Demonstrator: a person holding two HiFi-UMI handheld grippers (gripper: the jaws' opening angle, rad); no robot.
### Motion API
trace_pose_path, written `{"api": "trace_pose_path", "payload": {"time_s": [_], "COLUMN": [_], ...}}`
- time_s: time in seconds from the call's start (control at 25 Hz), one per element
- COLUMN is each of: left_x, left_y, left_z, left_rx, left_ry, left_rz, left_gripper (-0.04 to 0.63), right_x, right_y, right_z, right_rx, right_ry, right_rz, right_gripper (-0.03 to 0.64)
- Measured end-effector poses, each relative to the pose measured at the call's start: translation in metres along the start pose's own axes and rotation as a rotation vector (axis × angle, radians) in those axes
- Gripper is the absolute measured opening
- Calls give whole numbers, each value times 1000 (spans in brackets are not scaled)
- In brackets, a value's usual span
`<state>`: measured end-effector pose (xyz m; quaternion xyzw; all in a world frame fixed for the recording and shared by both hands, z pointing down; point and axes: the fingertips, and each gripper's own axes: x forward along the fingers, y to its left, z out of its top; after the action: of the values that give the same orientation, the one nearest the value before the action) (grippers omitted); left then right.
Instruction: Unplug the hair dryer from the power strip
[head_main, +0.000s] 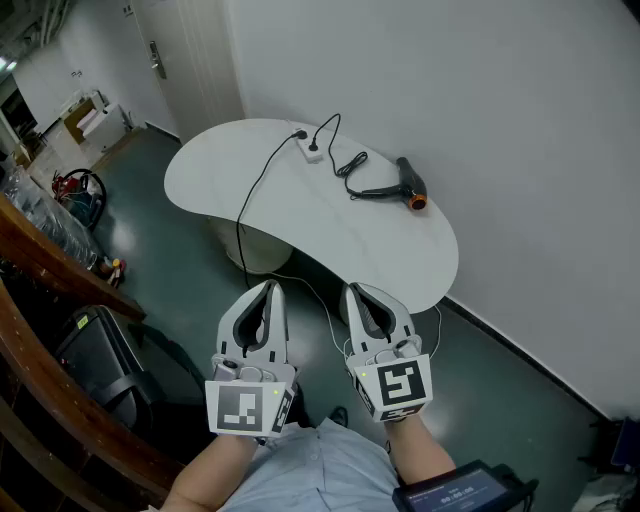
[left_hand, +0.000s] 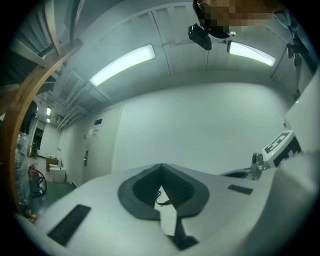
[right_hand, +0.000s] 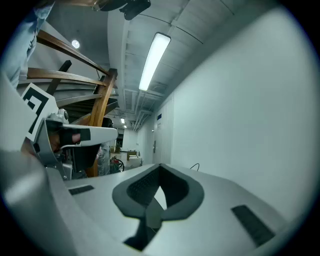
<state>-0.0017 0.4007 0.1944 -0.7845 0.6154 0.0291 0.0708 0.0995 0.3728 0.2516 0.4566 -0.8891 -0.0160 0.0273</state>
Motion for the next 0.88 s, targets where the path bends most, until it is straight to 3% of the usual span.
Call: {"api": "trace_pose_path", "payload": {"time_s": [0.52,0.88], "left_x": [23,55], "left_y": [13,48], "left_z": [-5,-9], "left_rx": [10,-8], "left_ry": [7,4], "left_rz": [-13,-25], "left_gripper": [-2,-2], "right_x": [29,80], "right_y": [-14,-13], "right_z": [6,6], "right_rx": [-10,21], "right_ry": [-4,34], "right_rz": [-9,-20], "right_gripper": [-3,-3]}}
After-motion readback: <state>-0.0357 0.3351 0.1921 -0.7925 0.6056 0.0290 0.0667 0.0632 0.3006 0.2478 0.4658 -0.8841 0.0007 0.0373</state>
